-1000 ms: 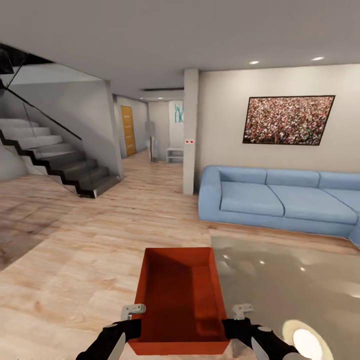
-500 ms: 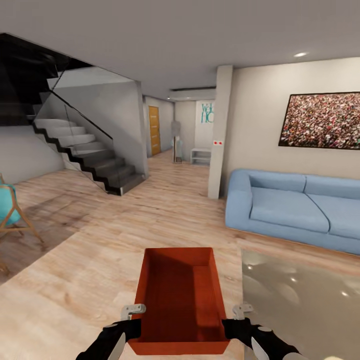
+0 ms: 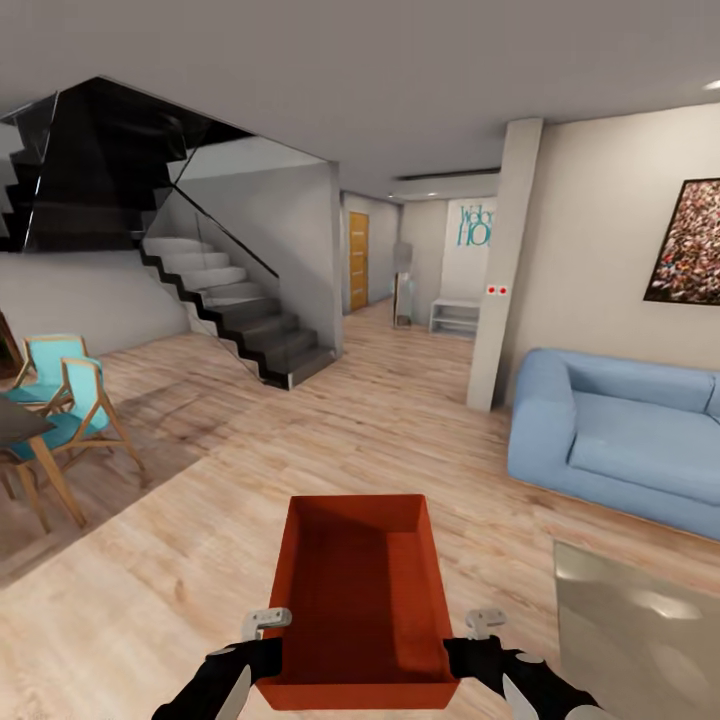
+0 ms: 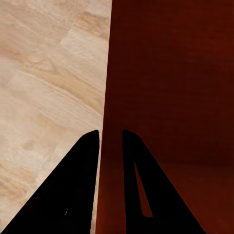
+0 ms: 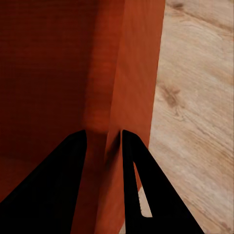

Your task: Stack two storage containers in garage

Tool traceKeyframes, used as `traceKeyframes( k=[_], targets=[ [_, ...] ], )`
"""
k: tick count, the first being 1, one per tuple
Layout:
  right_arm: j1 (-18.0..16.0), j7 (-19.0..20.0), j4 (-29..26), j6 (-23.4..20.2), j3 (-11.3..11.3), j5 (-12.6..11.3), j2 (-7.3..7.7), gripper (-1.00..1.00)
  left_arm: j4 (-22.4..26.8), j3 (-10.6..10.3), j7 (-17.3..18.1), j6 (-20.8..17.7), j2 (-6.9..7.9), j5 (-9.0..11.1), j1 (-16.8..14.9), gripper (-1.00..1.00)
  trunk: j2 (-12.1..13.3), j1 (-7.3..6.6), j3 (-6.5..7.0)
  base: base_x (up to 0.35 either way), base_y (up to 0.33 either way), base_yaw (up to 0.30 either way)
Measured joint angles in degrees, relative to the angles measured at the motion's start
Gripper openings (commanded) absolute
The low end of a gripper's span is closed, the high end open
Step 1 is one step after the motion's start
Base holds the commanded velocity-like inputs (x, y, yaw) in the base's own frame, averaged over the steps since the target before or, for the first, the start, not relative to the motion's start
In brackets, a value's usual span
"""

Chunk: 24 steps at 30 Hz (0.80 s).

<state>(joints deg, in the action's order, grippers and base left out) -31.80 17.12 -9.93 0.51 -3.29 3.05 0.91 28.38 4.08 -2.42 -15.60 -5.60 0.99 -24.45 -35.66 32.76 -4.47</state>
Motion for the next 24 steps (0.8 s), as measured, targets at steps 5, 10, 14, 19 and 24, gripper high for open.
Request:
traceKeyframes(
  k=[5, 10, 14, 19, 24],
  targets=[
    [0.0, 0.0, -0.01, 0.0, 0.0, 0.0, 0.0, -1.0, -0.01, 0.01, 0.02, 0.01, 0.0, -0.02, -0.01, -1.0, 0.01, 0.0, 0.0, 0.309, 0.069, 0.18],
    [0.01, 0.0, 0.0, 0.0, 0.01, -0.02, 0.01, -1.0, -0.03, -0.01, 0.01, 0.02, 0.0, -0.02, -0.01, -1.0, 0.01, 0.0, 0.0, 0.313, 0.01, 0.017],
    [0.01, 0.0, -0.01, 0.03, -0.02, 0.02, 0.01, -1.0, -0.01, 0.0, 0.02, 0.02, 0.0, -0.03, -0.01, -1.0, 0.0, 0.0, 0.0, 0.316, 0.001, 0.002],
    [0.01, 0.01, 0.02, 0.08, -0.05, 0.04, 0.01, -1.0, -0.01, 0.0, 0.03, 0.02, -0.01, -0.06, -0.01, -1.0, 0.0, 0.0, 0.0, 0.319, 0.0, 0.0],
    [0.01, 0.01, 0.02, 0.06, -0.03, 0.01, 0.01, -1.0, -0.02, 0.0, 0.03, 0.02, 0.0, -0.05, -0.01, -1.0, 0.0, 0.0, 0.0, 0.32, 0.0, 0.0]
  ],
)
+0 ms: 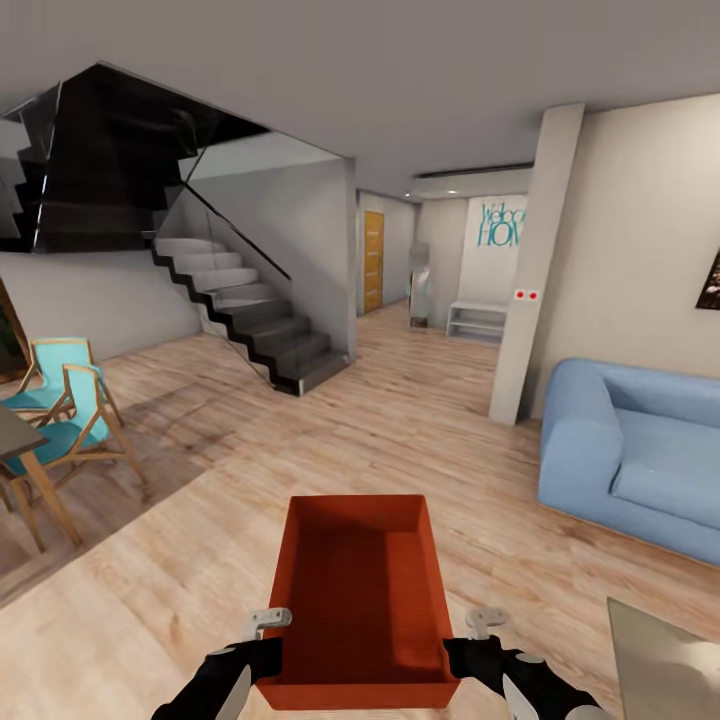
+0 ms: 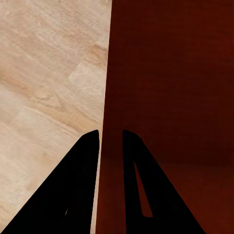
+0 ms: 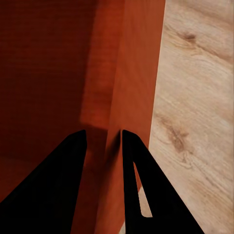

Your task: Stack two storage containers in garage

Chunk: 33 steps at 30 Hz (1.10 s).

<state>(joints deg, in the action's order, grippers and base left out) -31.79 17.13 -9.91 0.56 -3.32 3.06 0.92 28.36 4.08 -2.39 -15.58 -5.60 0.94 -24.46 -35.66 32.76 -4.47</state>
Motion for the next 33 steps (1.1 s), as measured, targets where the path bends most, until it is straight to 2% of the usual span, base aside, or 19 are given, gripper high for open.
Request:
traceKeyframes(
  k=[26, 29, 33],
  targets=[
    [0.0, -0.02, -0.02, -0.02, 0.08, -0.09, 0.0, -1.0, -0.05, 0.01, 0.0, 0.08, 0.0, 0.0, 0.0, -1.0, 0.0, 0.0, 0.0, 0.324, 0.0, 0.0],
    [0.04, 0.02, 0.29, -0.2, -0.57, 0.98, 0.0, -1.0, -0.93, 0.32, 0.36, 0.12, 0.03, -0.2, -0.02, -1.0, 0.0, 0.0, -0.01, 0.325, 0.0, 0.0],
    [0.05, 0.01, 0.29, -1.25, -0.51, 1.26, 0.03, -1.0, -1.96, 0.52, 0.47, 0.15, 0.06, -0.08, -0.07, -1.0, 0.0, 0.0, 0.0, 0.325, 0.0, 0.0]
  ],
)
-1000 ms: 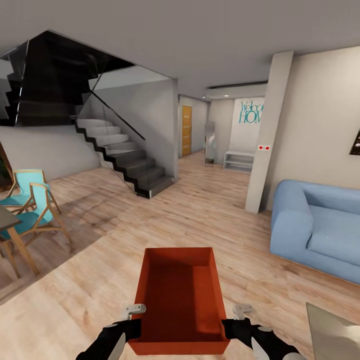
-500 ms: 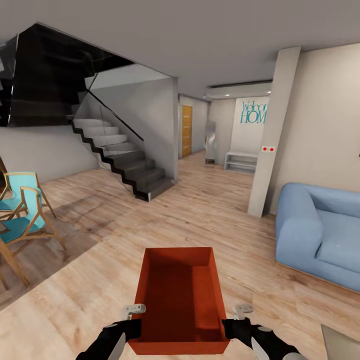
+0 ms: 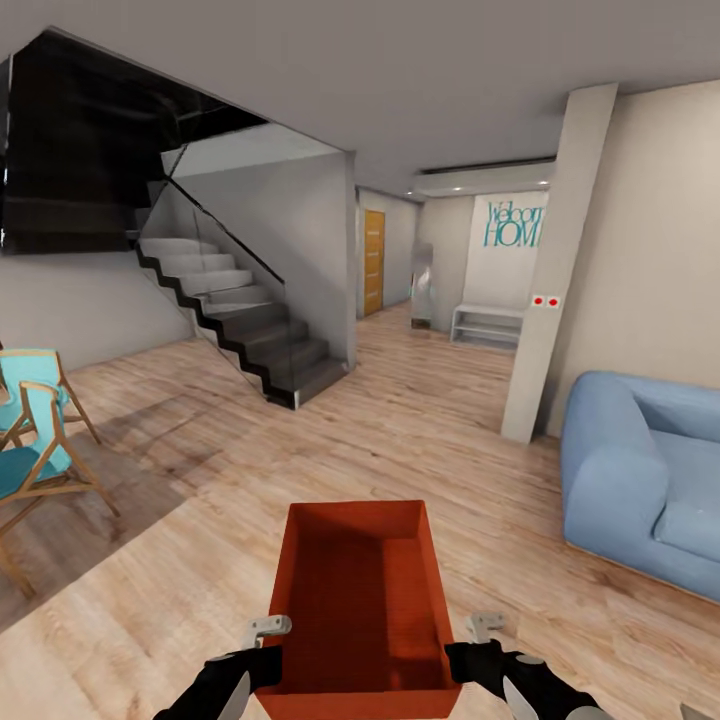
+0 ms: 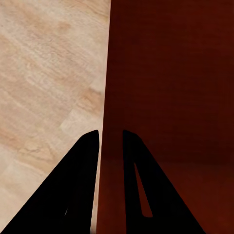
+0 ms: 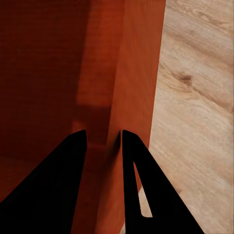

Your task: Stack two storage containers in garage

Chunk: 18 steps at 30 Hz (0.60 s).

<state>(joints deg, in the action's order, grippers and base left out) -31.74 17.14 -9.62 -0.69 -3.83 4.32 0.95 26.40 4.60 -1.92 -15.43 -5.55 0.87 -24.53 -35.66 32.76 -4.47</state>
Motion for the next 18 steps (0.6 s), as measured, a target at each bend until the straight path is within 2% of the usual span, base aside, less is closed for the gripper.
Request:
traceKeyframes(
  k=[18],
  targets=[
    [-0.01, -0.07, 0.19, 0.0, 0.39, -0.34, 0.07, -1.0, -0.22, -0.03, -0.04, 0.02, -0.03, 0.06, -0.01, -1.0, 0.0, 0.0, 0.01, 0.325, 0.0, 0.0]
  ],
)
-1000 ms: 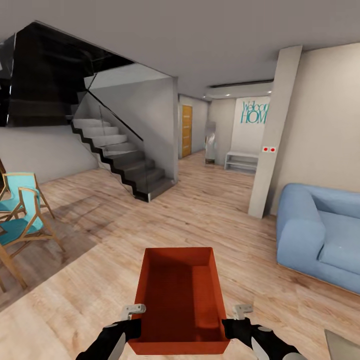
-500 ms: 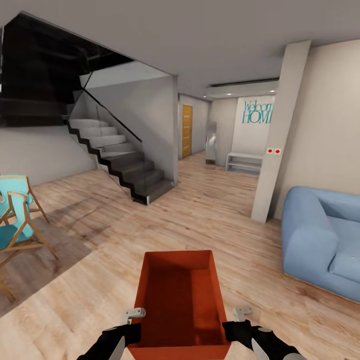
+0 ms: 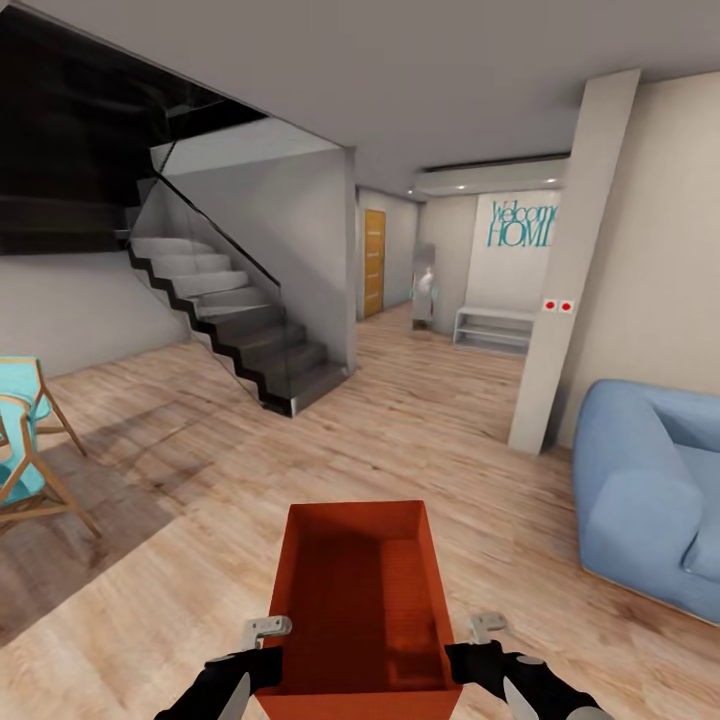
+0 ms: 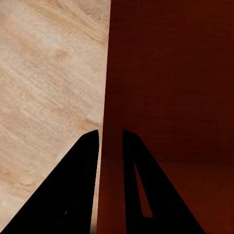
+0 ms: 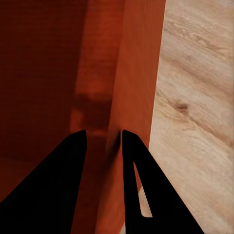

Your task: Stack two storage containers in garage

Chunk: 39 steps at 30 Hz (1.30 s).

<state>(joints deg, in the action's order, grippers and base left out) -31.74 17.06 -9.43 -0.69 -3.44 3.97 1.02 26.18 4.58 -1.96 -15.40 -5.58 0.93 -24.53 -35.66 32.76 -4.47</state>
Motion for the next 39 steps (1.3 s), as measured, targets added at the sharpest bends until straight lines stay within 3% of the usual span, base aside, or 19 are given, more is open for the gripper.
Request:
traceKeyframes(
  k=[17, 39],
  targets=[
    [0.01, 0.0, 0.31, 0.32, -0.11, -0.04, 0.01, -1.0, -0.02, -0.01, 0.02, 0.01, 0.0, -0.13, -0.01, -1.0, 0.0, 0.0, 0.0, 0.325, 0.0, -0.186],
    [0.01, 0.01, -0.18, -0.16, -0.07, 0.16, 0.0, -1.0, 0.0, 0.02, 0.0, 0.0, -0.01, 0.05, 0.0, -1.0, 0.0, 0.0, 0.0, 0.325, 0.0, -0.01]
  ],
)
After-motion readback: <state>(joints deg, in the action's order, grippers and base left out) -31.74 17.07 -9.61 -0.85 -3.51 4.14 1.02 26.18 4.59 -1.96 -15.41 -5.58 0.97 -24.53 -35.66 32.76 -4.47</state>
